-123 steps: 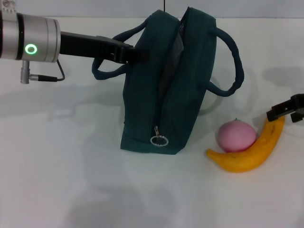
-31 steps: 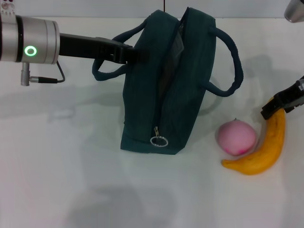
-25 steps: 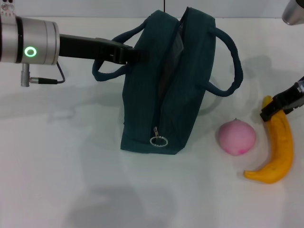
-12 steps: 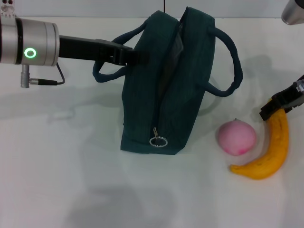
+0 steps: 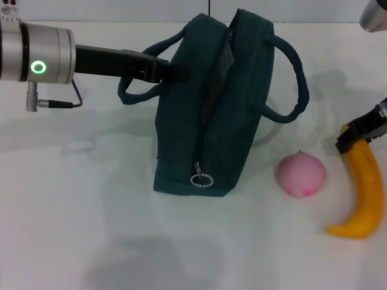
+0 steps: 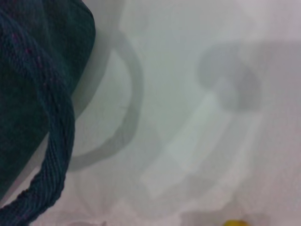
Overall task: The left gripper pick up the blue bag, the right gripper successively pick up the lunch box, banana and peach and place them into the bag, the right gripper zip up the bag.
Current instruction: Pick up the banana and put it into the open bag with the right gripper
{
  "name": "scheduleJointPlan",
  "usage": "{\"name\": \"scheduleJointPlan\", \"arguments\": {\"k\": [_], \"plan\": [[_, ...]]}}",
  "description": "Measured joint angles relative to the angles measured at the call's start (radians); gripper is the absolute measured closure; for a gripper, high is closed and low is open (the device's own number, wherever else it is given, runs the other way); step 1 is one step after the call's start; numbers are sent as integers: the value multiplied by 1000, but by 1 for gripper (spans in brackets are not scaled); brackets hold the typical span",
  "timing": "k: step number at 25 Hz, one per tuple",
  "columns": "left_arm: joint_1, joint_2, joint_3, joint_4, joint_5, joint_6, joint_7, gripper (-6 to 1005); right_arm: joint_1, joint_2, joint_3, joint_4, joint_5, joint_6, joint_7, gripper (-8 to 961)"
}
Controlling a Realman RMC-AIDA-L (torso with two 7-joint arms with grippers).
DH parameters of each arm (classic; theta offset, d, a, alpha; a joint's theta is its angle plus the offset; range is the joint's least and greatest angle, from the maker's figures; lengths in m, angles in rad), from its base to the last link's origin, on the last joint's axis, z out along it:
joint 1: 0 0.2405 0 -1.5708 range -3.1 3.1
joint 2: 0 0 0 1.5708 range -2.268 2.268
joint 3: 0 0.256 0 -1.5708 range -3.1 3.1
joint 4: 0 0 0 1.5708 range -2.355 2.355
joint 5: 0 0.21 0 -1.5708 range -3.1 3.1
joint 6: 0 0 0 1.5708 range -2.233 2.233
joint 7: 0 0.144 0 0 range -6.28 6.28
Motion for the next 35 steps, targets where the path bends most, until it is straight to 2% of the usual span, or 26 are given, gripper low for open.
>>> {"name": "scheduleJointPlan", "arguments": {"k": [2, 7, 10, 17, 21, 26, 29, 31, 35], "plan": [[0, 0, 0, 0, 0, 0, -1, 944, 0, -3, 0, 0, 0, -5, -1, 340], [-1, 0, 0, 0, -1, 0, -1, 944, 1, -10, 2, 0, 1, -8, -2, 504], [-1, 0, 0, 0, -1, 0, -1, 944, -2, -16, 18, 0, 2, -8, -2, 509], [-2, 0, 0, 0, -1, 0, -1, 944, -21, -35, 153, -2, 25, -32, -42, 514], [-2, 0, 0, 0, -1, 0, -1, 944, -63, -69, 185, -7, 107, -41, -59, 515], [-6, 0, 2, 0, -1, 0, -1, 945, -150, -137, 197, -11, 282, -33, -88, 516], [-9, 0, 2, 0, -1, 0, -1, 945, -190, -165, 201, -9, 347, -21, -100, 517], [-10, 0, 2, 0, -1, 0, -1, 945, -210, -175, 225, -6, 375, -12, -116, 518], [-12, 0, 4, 0, -1, 0, -1, 945, -239, -178, 323, -1, 391, -15, -162, 518]]}}
